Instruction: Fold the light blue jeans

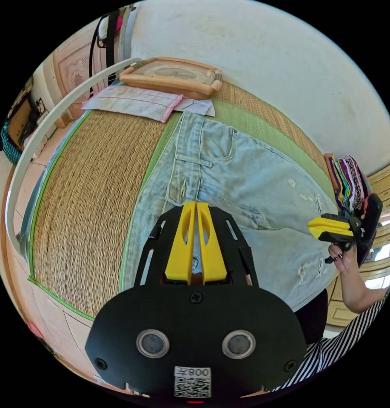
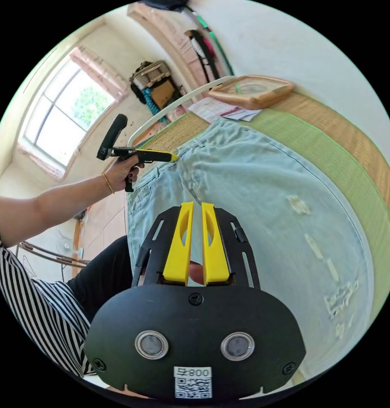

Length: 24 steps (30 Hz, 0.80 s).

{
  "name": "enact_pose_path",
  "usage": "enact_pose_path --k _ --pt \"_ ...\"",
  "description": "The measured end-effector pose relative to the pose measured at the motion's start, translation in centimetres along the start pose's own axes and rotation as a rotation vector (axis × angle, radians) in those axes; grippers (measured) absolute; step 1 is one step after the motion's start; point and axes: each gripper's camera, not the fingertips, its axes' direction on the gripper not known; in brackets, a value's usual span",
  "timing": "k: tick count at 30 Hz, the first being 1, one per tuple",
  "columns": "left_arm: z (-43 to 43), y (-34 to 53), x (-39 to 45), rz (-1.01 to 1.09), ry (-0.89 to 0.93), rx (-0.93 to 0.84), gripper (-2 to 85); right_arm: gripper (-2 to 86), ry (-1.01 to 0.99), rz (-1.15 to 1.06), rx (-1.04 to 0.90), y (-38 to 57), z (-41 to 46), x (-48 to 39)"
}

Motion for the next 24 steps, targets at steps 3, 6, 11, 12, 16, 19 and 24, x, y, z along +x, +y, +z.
enact_pose_path --k 3,6,11,12,16,19,24 --pt "-1.0 0.6 -2.1 0.026 0.022 0.042 0.1 2.8 0.029 -0.057 -0.051 -4.3 4.5 -1.6" --pt "-1.8 1.0 -4.2 0.032 0.061 0.068 0.1 2.2 0.036 -0.043 -0.095 -7.0 8.0 -1.8" --pt "-2.8 1.7 -7.3 0.018 0.1 0.067 0.0 0.7 0.062 -0.042 -0.096 -8.9 10.1 -2.0" --pt "-3.1 1.7 -7.5 0.015 0.102 0.077 0.0 0.7 0.058 -0.046 -0.097 -9.1 10.2 -2.0" --pt "-6.1 0.8 -9.0 0.033 0.146 0.138 0.3 0.7 0.017 -0.029 -0.09 -10.7 9.5 -1.4" --pt "-8.8 -0.7 -9.3 0.108 0.173 0.21 0.5 1.6 0.097 -0.033 -0.024 -11.9 7.1 -0.4" --pt "-11.6 -4.7 -9.5 0.187 0.175 0.253 2.4 5.7 0.223 0.028 0.016 -14.4 4.0 3.7"
